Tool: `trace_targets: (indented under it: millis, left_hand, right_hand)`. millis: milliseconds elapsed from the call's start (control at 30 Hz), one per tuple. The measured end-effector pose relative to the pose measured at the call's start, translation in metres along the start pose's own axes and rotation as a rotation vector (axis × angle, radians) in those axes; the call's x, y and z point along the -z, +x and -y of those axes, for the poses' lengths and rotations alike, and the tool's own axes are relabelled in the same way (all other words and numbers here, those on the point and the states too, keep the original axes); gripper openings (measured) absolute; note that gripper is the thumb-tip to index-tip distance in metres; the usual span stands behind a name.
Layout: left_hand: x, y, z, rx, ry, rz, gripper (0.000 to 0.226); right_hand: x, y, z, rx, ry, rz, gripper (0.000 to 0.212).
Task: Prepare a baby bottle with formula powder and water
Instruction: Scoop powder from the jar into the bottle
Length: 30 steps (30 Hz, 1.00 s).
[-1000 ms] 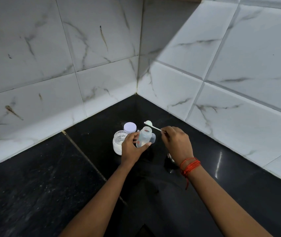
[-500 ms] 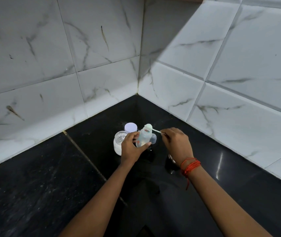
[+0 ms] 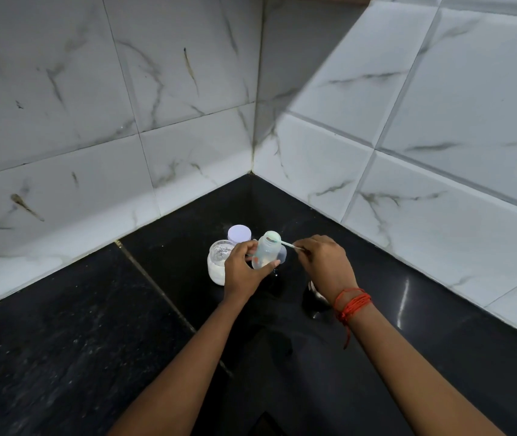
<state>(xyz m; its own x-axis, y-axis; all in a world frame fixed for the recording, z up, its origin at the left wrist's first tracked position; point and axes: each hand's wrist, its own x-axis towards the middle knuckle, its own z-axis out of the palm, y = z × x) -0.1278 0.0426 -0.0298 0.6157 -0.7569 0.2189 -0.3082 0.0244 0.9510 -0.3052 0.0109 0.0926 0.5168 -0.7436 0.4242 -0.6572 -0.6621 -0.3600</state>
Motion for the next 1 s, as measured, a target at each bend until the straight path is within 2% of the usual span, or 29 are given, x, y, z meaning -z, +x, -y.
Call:
trace_targets:
  millis: [300, 400, 667, 767, 867, 1000]
  left_hand:
    - [-0.006, 0.000, -0.002, -0.011, -0.004, -0.006, 0.059]
    - [-0.007, -0.001, -0.003, -0.016, 0.001, -0.001, 0.059]
    - [-0.009, -0.003, 0.002, -0.005, -0.003, 0.007, 0.062]
    - [-0.010, -0.003, 0.003, -0.003, -0.009, 0.008, 0.063]
    - [-0.010, -0.002, 0.006, -0.007, -0.021, 0.007, 0.062]
    - [-0.011, -0.001, 0.007, -0.001, -0.038, 0.014, 0.060]
  right_hand:
    - [0.004, -0.001, -0.005, -0.034, 0.031, -0.037, 0.011]
    - [0.004, 0.000, -0.006, -0.026, 0.017, 0.005, 0.011]
    - [0.004, -0.003, -0.008, -0.016, 0.038, -0.071, 0.010]
    - [0.002, -0.003, -0.009, -0.001, 0.032, -0.024, 0.011]
    - [0.000, -0.005, -0.009, -0.021, 0.056, -0.085, 0.010]
    - [-0.002, -0.004, -0.011, 0.004, 0.056, -0.018, 0.011]
